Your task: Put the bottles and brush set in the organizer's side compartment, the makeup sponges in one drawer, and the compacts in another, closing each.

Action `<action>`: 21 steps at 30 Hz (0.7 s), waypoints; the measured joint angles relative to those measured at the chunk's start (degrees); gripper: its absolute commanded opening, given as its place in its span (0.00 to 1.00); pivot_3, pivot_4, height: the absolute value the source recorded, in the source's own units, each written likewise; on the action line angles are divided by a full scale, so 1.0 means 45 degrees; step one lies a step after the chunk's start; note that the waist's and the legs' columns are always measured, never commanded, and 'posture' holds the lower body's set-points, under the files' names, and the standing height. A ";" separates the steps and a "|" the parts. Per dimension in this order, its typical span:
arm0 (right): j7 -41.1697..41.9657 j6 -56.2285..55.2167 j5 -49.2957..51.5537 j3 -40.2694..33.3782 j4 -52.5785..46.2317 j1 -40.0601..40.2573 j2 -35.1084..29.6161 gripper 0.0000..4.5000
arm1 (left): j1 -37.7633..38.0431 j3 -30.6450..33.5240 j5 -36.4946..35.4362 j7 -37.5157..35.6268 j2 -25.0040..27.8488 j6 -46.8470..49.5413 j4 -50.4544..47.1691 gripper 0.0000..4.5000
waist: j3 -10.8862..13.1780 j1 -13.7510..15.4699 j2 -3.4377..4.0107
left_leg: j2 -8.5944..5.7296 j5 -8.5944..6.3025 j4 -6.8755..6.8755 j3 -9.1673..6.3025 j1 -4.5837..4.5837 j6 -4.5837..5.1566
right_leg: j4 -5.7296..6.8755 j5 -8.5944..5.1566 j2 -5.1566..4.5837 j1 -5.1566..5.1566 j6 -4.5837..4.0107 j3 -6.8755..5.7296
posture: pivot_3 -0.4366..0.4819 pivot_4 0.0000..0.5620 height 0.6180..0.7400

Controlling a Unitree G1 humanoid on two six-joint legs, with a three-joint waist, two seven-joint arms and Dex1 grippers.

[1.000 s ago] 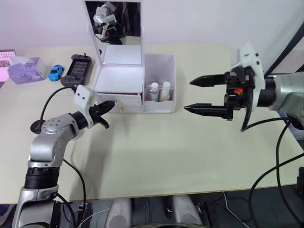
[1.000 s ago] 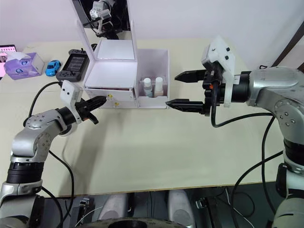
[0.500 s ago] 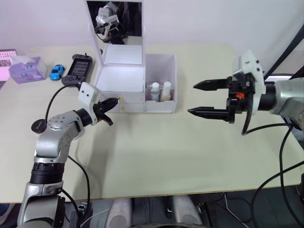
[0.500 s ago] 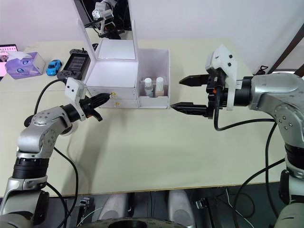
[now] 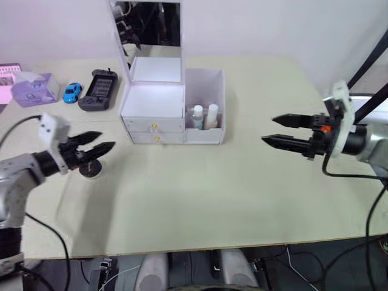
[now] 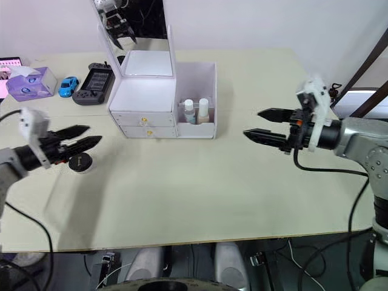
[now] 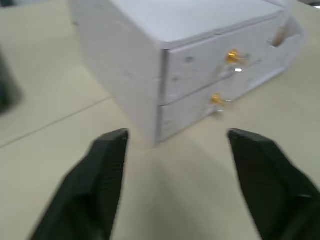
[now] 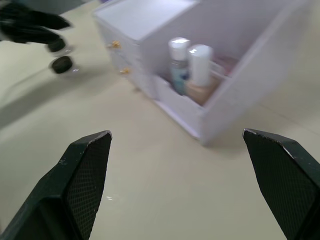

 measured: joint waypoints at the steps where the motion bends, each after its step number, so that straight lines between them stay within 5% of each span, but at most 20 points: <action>1: 0.0105 -0.0708 -0.0424 -0.0203 0.0417 0.0549 -0.0009 1.00 | 0.0384 0.0315 0.0134 -0.0355 0.0327 -0.0649 0.0607 1.00 | -0.0009 -0.0028 -0.0014 | 0.0002 -0.0001 -0.0013 0.0003 0.0004 0.0000 | -0.0006 0.0000 0.0001 -0.0001 0.0000 -0.0001 | 0.48 0.27 1.00; 13: 0.0171 -0.5955 -0.3307 -0.1800 0.4396 0.3525 0.1004 1.00 | 0.1239 0.3553 0.1135 -0.0530 0.1341 -0.5311 0.7637 1.00 | -0.0005 -0.0059 -0.0007 | 0.0013 -0.0007 -0.0029 0.0032 0.0062 0.0007 | 0.0010 -0.0032 -0.0008 0.0021 0.0051 0.0002 | 0.48 0.27 1.00; 21: -0.0267 -0.6316 -0.3555 -0.1748 0.4361 0.3258 0.1211 1.00 | 0.1711 0.3535 0.1109 -0.0630 0.1303 -0.5451 0.7416 1.00 | -0.0004 -0.0062 -0.0005 | 0.0024 -0.0008 -0.0040 0.0038 0.0073 0.0005 | 0.0014 -0.0008 -0.0011 0.0020 0.0012 0.0002 | 0.48 0.27 1.00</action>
